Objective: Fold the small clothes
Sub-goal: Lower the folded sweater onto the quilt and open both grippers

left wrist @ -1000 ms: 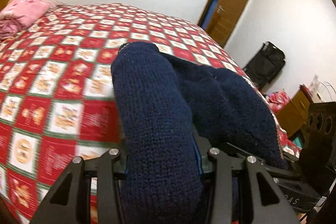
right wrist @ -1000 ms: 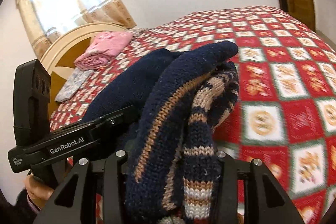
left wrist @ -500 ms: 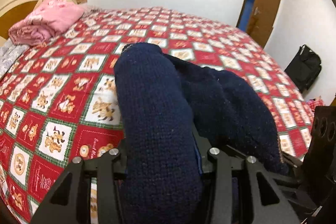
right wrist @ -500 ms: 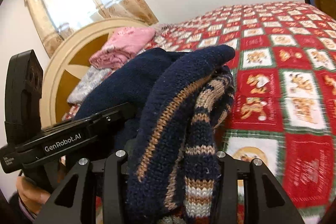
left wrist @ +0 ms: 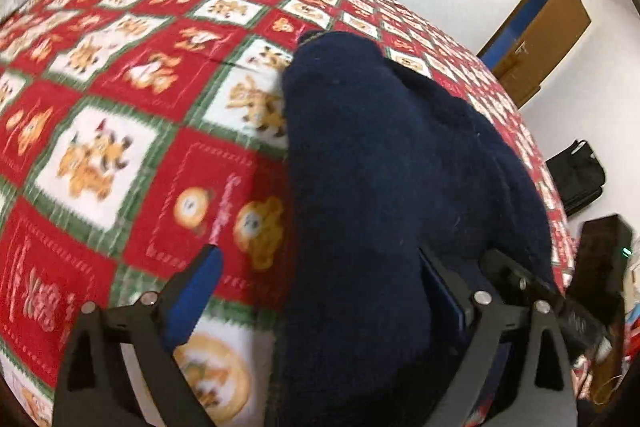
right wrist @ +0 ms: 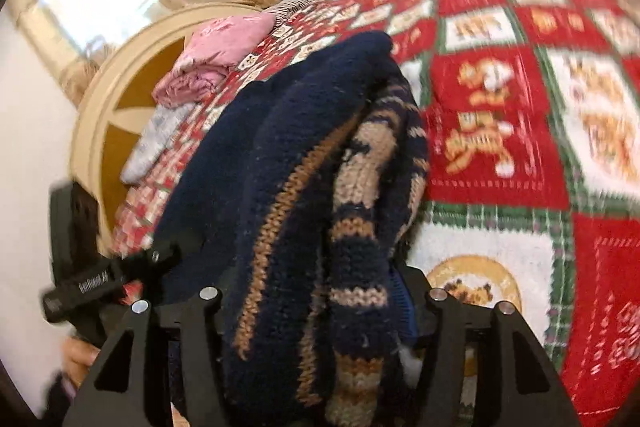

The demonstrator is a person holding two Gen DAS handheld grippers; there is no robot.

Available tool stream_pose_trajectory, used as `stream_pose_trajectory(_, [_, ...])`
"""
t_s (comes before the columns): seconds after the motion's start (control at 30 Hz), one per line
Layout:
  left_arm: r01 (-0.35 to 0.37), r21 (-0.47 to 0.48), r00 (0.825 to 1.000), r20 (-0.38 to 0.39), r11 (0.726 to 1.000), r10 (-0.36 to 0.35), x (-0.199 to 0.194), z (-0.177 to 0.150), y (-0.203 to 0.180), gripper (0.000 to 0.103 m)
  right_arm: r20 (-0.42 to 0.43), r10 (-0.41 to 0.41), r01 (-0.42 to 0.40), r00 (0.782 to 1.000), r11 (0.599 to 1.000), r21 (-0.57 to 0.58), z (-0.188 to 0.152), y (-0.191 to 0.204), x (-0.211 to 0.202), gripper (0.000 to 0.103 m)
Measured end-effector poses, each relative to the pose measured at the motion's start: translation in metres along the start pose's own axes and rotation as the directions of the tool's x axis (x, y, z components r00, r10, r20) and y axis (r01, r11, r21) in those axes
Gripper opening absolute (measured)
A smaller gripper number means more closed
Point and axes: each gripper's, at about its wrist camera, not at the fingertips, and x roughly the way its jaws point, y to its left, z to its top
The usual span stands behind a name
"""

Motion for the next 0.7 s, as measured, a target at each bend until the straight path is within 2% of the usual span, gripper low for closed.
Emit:
stream_pose_trajectory(0.1, [-0.005,-0.027,1.000,0.017,1.000,0.005,-0.027,-0.007,0.006,0.097,-0.004,0.031,-0.031,1.000,0.999,0.029,-0.005,-0.001,-0.015,0.058])
stream_pose_trajectory(0.17, [-0.013,-0.026,0.999,0.037,1.000,0.014,-0.042,-0.012,0.007,0.097,0.074,0.009,-0.010,0.997,1.000,0.017,-0.012,0.004,-0.043,0.059])
stream_pose_trajectory(0.23, [-0.071,0.008,0.994,0.079,0.997,0.070,-0.057,-0.021,0.001,0.097,0.173,-0.047,0.050,0.984,0.999,-0.014,-0.021,0.014,-0.077,0.059])
stream_pose_trajectory(0.3, [-0.139,0.066,0.985,0.116,0.988,0.131,-0.061,-0.029,-0.011,0.097,0.215,-0.139,0.155,0.967,0.986,-0.060,-0.031,0.032,-0.099,0.056])
stream_pose_trajectory(0.33, [-0.168,0.090,0.979,0.131,0.982,0.155,-0.062,-0.033,-0.017,0.097,0.217,-0.172,0.197,0.961,0.976,-0.098,-0.037,0.043,-0.105,0.039])
stream_pose_trajectory(0.37, [-0.188,0.118,0.974,0.149,0.975,0.170,-0.063,-0.037,-0.026,0.097,0.215,-0.189,0.222,0.958,0.964,-0.145,-0.044,0.056,-0.107,0.028])
stream_pose_trajectory(0.47, [-0.207,0.178,0.968,0.179,0.962,0.176,-0.063,-0.049,-0.046,0.096,0.223,-0.208,0.266,0.952,0.924,-0.274,-0.064,0.095,-0.108,0.028])
stream_pose_trajectory(0.53, [-0.238,0.198,0.963,0.179,0.951,0.204,-0.058,-0.054,-0.056,0.097,0.204,-0.208,0.268,0.957,0.903,-0.335,-0.075,0.115,-0.098,0.028])
stream_pose_trajectory(0.63, [-0.271,0.206,0.958,0.157,0.940,0.241,-0.047,-0.057,-0.056,0.096,0.158,-0.258,0.298,0.953,0.888,-0.350,-0.085,0.115,-0.075,0.028])
stream_pose_trajectory(0.7, [-0.281,0.214,0.957,0.140,0.936,0.255,-0.040,-0.060,-0.054,0.096,0.107,-0.297,0.316,0.949,0.899,-0.303,-0.088,0.098,-0.060,0.028])
